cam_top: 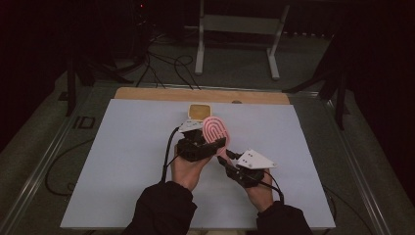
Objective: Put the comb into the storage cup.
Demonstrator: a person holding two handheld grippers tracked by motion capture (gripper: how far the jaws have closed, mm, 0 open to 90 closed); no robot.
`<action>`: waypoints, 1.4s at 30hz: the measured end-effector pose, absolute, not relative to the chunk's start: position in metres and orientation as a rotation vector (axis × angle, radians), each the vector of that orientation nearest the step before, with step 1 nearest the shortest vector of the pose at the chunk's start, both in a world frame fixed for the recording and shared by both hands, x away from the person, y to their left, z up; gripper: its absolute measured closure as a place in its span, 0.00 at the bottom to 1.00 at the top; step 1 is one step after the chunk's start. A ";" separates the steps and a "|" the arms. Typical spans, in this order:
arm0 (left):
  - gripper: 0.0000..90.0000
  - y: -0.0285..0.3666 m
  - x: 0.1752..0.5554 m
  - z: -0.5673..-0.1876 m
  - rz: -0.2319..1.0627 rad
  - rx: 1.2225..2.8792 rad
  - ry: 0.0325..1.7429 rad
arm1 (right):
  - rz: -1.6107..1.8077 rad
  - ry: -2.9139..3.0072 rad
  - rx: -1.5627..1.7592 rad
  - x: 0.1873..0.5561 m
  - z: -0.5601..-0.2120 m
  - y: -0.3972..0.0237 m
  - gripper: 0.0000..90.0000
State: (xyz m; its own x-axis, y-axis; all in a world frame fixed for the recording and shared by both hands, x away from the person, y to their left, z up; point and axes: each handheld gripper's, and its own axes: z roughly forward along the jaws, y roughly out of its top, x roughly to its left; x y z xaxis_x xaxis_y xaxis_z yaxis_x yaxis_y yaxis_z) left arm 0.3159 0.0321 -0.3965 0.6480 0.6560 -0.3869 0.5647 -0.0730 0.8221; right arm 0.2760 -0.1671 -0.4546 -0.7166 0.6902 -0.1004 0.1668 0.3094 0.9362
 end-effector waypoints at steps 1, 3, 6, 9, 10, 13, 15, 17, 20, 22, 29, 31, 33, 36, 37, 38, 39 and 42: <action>0.71 0.033 0.316 -0.397 0.114 1.741 1.000 | 1.426 2.078 0.755 0.276 -0.454 -0.168 0.69; 0.71 0.035 0.317 -0.398 0.109 1.732 1.010 | 1.447 2.067 0.753 0.276 -0.452 -0.170 0.63; 0.71 0.037 0.317 -0.398 0.110 1.725 1.016 | 1.464 2.068 0.769 0.278 -0.452 -0.172 0.56; 0.71 0.039 0.317 -0.398 0.116 1.719 1.016 | 1.484 2.091 0.811 0.282 -0.454 -0.173 0.48; 0.71 0.039 0.317 -0.398 0.116 1.719 1.016 | 1.484 2.091 0.811 0.282 -0.454 -0.173 0.48; 0.71 0.040 0.317 -0.398 0.120 1.719 1.012 | 1.479 2.106 0.818 0.283 -0.454 -0.172 0.41; 0.71 0.040 0.317 -0.397 0.124 1.717 1.012 | 1.477 2.116 0.818 0.283 -0.455 -0.172 0.36; 0.71 0.041 0.318 -0.397 0.127 1.715 1.012 | 1.468 2.125 0.816 0.283 -0.455 -0.170 0.28; 0.71 0.042 0.318 -0.397 0.128 1.710 1.011 | 1.452 2.120 0.835 0.283 -0.455 -0.169 0.19; 0.71 0.043 0.319 -0.396 0.130 1.706 1.011 | 1.454 2.128 0.855 0.284 -0.455 -0.169 0.15; 0.71 0.046 0.320 -0.394 0.142 1.696 1.009 | 1.473 2.156 0.864 0.286 -0.455 -0.171 0.10; 0.71 0.047 0.320 -0.393 0.145 1.697 1.007 | 1.486 2.153 0.863 0.286 -0.454 -0.172 0.10; 0.71 0.047 0.321 -0.392 0.146 1.696 1.001 | 1.485 2.151 0.856 0.286 -0.454 -0.173 0.10; 0.71 0.047 0.321 -0.391 0.148 1.693 0.994 | 1.490 2.152 0.863 0.286 -0.454 -0.173 0.10; 0.71 0.047 0.322 -0.390 0.153 1.696 0.989 | 1.482 2.155 0.868 0.286 -0.454 -0.174 0.10; 0.71 0.047 0.322 -0.390 0.153 1.696 0.989 | 1.482 2.155 0.868 0.286 -0.454 -0.174 0.10; 0.71 0.048 0.323 -0.390 0.156 1.693 0.985 | 1.486 2.155 0.870 0.287 -0.454 -0.175 0.10; 0.71 0.049 0.325 -0.390 0.155 1.687 0.985 | 1.484 2.157 0.871 0.287 -0.455 -0.176 0.10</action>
